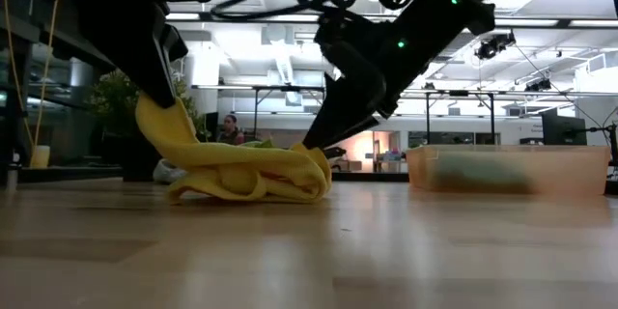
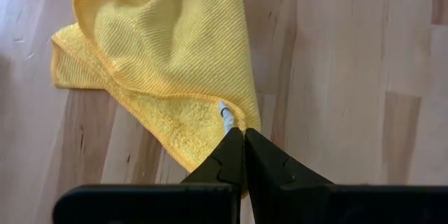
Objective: Fold microfiber towels
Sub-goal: Fold the yellow microfiber cloth
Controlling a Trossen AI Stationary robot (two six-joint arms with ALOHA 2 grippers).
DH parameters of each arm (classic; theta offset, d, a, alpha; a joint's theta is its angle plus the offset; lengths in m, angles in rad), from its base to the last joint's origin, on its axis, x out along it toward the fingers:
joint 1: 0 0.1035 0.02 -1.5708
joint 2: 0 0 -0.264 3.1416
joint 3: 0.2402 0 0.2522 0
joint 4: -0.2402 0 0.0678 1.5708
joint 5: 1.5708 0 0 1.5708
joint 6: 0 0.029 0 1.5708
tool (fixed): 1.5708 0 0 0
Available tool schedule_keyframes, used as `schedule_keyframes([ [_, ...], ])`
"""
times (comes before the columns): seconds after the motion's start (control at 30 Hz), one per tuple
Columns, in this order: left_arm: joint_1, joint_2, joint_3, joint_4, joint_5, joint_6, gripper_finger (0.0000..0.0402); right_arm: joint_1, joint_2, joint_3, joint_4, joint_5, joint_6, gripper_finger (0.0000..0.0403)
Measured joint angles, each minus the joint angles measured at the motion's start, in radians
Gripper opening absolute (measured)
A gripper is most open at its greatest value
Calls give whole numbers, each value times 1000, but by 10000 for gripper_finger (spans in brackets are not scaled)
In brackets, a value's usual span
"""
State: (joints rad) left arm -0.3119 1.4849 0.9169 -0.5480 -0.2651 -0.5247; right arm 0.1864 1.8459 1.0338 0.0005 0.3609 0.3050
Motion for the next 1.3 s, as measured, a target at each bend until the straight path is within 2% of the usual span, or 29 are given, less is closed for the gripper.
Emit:
schedule_keyframes([
  [0.13, 0, 0, 0, 1, -2, 1, 0, -1, 15, 21, -23, 6, 5, 186],
  [0.23, 0, 0, 0, 0, -4, 2, 0, -1, 15, 20, -18, 7, 8, 159],
  [0.33, 0, 0, 0, -1, -4, 3, 0, -1, 15, 19, -19, 6, 19, 102],
  [0.43, 0, 0, 0, -1, -1, 3, 0, -7, 15, 19, -19, -16, 51, 26],
  [0.47, 0, 0, 0, 0, 4, 4, 0, -10, 15, 19, -19, -28, 58, 14],
  [0.63, 14, -18, 9, -61, 47, 31, 0, -11, -43, 18, -53, -29, 54, 5],
  [0.8, 83, -141, 66, -213, 41, 95, 0, -13, -244, 18, -219, -31, -24, 2],
  [0.97, 202, -289, 161, -290, 34, 156, 0, -31, -486, 18, -389, -38, -37, 1],
  [1.07, 290, -347, 215, -316, 34, 188, 0, -49, -601, 18, -418, -40, -36, 1],
  [1.3, 463, -370, 350, -447, 63, 307, 0, -130, -757, 18, -418, -175, -53, 0],
])
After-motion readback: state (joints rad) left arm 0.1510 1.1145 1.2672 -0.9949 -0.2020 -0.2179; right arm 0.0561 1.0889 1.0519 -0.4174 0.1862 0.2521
